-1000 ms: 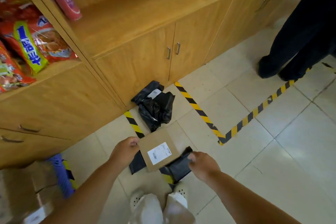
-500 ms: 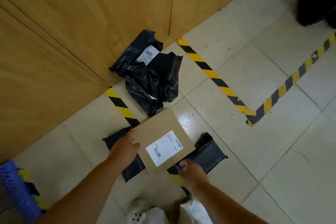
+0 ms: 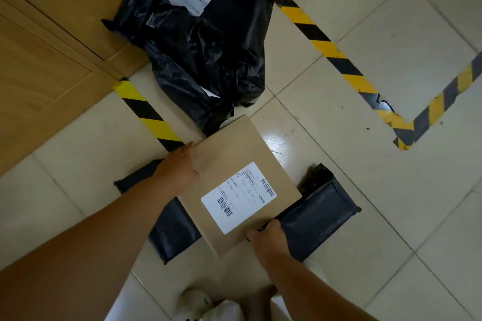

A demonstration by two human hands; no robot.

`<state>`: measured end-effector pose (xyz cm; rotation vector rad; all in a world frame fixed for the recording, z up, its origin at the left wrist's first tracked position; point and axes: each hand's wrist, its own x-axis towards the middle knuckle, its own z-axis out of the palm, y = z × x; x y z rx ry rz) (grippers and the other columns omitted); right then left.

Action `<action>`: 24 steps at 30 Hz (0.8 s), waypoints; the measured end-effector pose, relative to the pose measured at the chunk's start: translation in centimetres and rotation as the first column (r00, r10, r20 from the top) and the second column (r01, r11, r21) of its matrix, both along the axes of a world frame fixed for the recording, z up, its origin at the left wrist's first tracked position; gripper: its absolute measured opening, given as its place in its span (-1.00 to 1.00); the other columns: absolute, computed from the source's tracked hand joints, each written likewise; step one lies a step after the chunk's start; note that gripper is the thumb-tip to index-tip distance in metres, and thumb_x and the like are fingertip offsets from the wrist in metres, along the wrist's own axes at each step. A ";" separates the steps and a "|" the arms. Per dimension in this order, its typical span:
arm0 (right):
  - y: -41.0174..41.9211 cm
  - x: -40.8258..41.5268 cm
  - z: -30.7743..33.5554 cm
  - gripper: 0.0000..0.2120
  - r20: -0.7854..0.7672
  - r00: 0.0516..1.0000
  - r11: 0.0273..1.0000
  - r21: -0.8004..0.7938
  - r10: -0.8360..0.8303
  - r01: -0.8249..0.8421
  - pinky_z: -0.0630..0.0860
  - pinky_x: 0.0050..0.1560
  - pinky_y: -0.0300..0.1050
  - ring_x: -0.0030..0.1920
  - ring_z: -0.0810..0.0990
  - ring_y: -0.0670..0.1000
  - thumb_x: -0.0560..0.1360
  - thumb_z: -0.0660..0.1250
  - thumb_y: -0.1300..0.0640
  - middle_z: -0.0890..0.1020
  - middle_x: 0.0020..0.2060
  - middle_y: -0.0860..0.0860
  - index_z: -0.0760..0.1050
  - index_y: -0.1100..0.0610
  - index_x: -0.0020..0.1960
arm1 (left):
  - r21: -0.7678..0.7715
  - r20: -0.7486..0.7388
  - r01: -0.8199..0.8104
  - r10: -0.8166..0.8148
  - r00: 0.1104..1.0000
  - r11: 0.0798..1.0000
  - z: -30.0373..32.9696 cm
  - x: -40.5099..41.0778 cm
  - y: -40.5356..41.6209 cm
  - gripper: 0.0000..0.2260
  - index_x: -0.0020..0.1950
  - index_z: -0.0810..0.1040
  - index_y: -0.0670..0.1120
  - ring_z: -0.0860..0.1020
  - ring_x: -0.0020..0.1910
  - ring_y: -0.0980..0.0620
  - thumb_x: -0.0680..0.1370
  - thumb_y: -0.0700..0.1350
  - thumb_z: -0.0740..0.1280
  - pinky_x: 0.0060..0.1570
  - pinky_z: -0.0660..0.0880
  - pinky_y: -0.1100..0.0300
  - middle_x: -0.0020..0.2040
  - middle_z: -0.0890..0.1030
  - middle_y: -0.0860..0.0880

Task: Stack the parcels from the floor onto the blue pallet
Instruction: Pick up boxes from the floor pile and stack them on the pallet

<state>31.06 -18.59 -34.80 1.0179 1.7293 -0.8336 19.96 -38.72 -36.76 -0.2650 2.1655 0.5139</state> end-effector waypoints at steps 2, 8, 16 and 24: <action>-0.4 -0.1 -0.5 -0.63 0.014 0.987 0.986 -0.038 -0.159 0.160 0.45 0.08 -0.09 0.00 0.47 0.04 0.50 0.30 0.20 0.48 0.09 0.13 0.29 0.24 0.24 | 0.011 0.009 -0.001 0.001 1.000 1.000 -0.1 0.0 0.1 -0.34 0.55 -0.08 -0.11 0.16 0.48 -0.14 0.56 -0.18 0.23 0.42 0.20 -0.01 0.53 0.10 -0.16; 0.3 -1.0 2.2 -0.61 0.132 0.798 0.787 -0.136 -0.588 0.602 0.50 0.06 -0.01 0.10 0.51 0.13 0.49 0.32 0.31 0.50 0.16 0.17 0.34 0.24 0.29 | 0.032 -0.025 -0.041 0.042 0.999 0.999 4.3 1.0 0.6 -0.37 0.55 0.00 -0.06 0.23 0.43 -0.15 0.55 -0.20 0.23 0.37 0.28 -0.04 0.51 0.12 -0.15; 2.0 -4.1 15.5 -0.67 0.053 0.879 0.866 -0.154 -0.474 0.476 0.40 0.06 -0.02 0.18 0.45 0.13 0.52 0.28 0.19 0.48 0.17 0.09 0.36 0.10 0.27 | 0.178 0.011 -0.420 0.425 0.905 0.890 18.2 2.2 -0.7 -0.53 0.42 0.23 -0.07 0.46 0.12 -0.11 0.53 -0.30 0.18 0.11 0.44 0.02 0.28 0.45 -0.11; 1.7 -8.6 32.8 -0.65 -0.170 0.929 0.938 -0.174 -0.328 0.299 0.37 0.28 0.14 0.13 0.47 0.14 0.54 0.23 0.05 0.51 0.10 0.04 0.34 -0.02 0.32 | 0.288 0.098 -0.708 0.715 0.692 0.645 35.9 4.3 -1.9 -0.62 0.39 0.28 0.03 0.46 0.11 -0.06 0.58 -0.11 0.18 0.09 0.42 0.08 0.16 0.45 0.03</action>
